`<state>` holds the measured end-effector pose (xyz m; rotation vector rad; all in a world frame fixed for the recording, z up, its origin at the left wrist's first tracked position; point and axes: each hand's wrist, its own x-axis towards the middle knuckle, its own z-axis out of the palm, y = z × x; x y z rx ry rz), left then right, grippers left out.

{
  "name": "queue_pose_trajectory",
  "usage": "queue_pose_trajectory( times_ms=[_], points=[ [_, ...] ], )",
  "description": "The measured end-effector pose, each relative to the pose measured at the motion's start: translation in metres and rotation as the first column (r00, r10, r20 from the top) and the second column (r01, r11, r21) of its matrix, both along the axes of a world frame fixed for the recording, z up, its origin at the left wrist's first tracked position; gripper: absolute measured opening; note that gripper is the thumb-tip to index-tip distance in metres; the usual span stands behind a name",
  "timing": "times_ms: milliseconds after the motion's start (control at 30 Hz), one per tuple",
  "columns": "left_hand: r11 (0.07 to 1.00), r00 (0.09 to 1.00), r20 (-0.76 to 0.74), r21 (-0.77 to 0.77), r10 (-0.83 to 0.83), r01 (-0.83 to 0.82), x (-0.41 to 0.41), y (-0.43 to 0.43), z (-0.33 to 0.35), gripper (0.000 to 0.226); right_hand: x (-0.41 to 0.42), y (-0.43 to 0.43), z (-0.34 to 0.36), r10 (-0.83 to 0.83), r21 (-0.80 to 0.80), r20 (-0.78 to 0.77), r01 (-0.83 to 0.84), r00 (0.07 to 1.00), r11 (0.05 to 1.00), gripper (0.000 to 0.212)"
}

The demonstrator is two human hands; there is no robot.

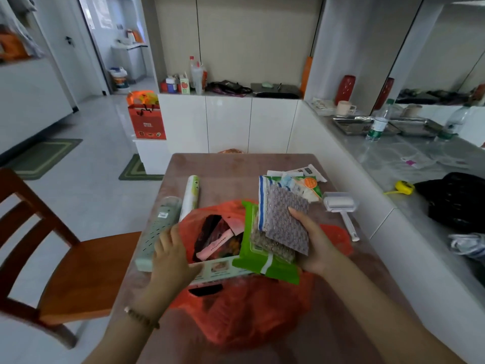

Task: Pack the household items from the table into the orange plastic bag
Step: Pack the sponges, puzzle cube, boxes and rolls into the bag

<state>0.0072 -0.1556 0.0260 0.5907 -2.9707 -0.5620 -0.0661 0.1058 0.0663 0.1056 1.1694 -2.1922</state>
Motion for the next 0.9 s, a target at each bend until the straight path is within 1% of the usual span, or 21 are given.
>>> queue_pose_trajectory(
  times_ms=[33, 67, 100, 133, 167, 200, 267, 333, 400, 467, 533, 600, 633, 700, 767, 800, 833, 900],
  points=[
    [0.996, 0.998, -0.039, 0.079, 0.046, -0.043, 0.001, -0.007, -0.003, 0.074, 0.005, -0.003, -0.003, 0.013, 0.029, 0.014, -0.013, 1.000, 1.000, 0.071],
    [0.972, 0.988, -0.128, 0.227, 0.082, -0.052, 0.002, -0.012, 0.002, 0.055, 0.009, -0.007, -0.005, 0.025, 0.063, 0.025, -0.026, 0.999, 0.998, 0.077],
    [0.920, 0.976, -0.196, 0.393, 0.097, -0.012, 0.001, -0.016, 0.010, 0.038, 0.012, -0.012, -0.007, 0.040, 0.093, 0.032, -0.043, 0.999, 0.995, 0.081],
    [0.839, 0.968, -0.235, 0.541, 0.091, 0.053, 0.000, -0.018, 0.019, 0.029, 0.016, -0.016, -0.007, 0.058, 0.114, 0.033, -0.061, 0.998, 0.992, 0.079],
    [0.765, 0.962, -0.257, 0.637, 0.096, 0.094, -0.003, -0.021, 0.029, 0.027, 0.020, -0.022, -0.005, 0.080, 0.127, 0.026, -0.083, 0.996, 0.988, 0.073],
    [0.732, 0.956, -0.272, 0.673, 0.112, 0.106, -0.005, -0.024, 0.039, 0.028, 0.023, -0.028, -0.003, 0.107, 0.135, 0.020, -0.109, 0.994, 0.985, 0.065],
    [0.708, 0.936, -0.321, 0.695, 0.147, 0.128, -0.011, -0.032, 0.058, 0.030, 0.027, -0.039, 0.000, 0.169, 0.143, 0.023, -0.170, 0.985, 0.975, 0.058],
    [0.639, 0.922, -0.357, 0.746, 0.149, 0.185, -0.015, -0.038, 0.073, 0.026, 0.027, -0.049, 0.000, 0.231, 0.158, 0.037, -0.234, 0.972, 0.959, 0.061],
    [0.588, 0.923, -0.372, 0.770, 0.098, 0.248, -0.017, -0.039, 0.084, 0.026, 0.023, -0.062, 0.000, 0.303, 0.222, 0.055, -0.307, 0.951, 0.925, 0.058],
    [0.584, 0.912, -0.410, 0.742, 0.007, 0.329, -0.018, -0.035, 0.091, 0.030, 0.017, -0.079, 0.003, 0.353, 0.304, 0.093, -0.365, 0.931, 0.880, 0.052],
    [0.567, 0.892, -0.450, 0.725, -0.039, 0.390, -0.019, -0.034, 0.093, 0.032, 0.007, -0.096, 0.005, 0.369, 0.363, 0.117, -0.386, 0.922, 0.848, 0.044],
    [0.537, 0.877, -0.480, 0.734, -0.022, 0.415, -0.016, -0.034, 0.092, 0.031, -0.005, -0.111, 0.004, 0.325, 0.416, 0.114, -0.342, 0.939, 0.843, 0.043],
    [0.515, 0.873, -0.489, 0.746, -0.007, 0.422, -0.014, -0.035, 0.092, 0.030, -0.011, -0.117, 0.003, 0.270, 0.436, 0.098, -0.285, 0.958, 0.854, 0.045],
    [0.473, 0.866, -0.499, 0.768, 0.021, 0.431, -0.010, -0.036, 0.092, 0.029, -0.023, -0.122, -0.003, 0.094, 0.414, 0.058, -0.110, 0.994, 0.904, 0.047],
    [0.451, 0.863, -0.503, 0.779, 0.036, 0.435, -0.009, -0.038, 0.089, 0.028, -0.033, -0.119, -0.012, -0.071, 0.355, 0.059, 0.046, 0.996, 0.934, 0.053],
    [0.445, 0.866, -0.498, 0.784, 0.034, 0.433, -0.009, -0.039, 0.088, 0.028, -0.035, -0.117, -0.015, -0.089, 0.348, 0.053, 0.065, 0.995, 0.935, 0.059],
    [0.442, 0.870, -0.491, 0.790, 0.043, 0.424, -0.010, -0.039, 0.088, 0.028, -0.037, -0.114, -0.016, -0.063, 0.375, 0.034, 0.046, 0.997, 0.926, 0.069],
    [0.433, 0.879, -0.470, 0.811, 0.081, 0.394, -0.013, -0.041, 0.085, 0.027, -0.036, -0.110, -0.016, 0.066, 0.515, 0.007, -0.060, 0.998, 0.855, 0.091]
  ],
)
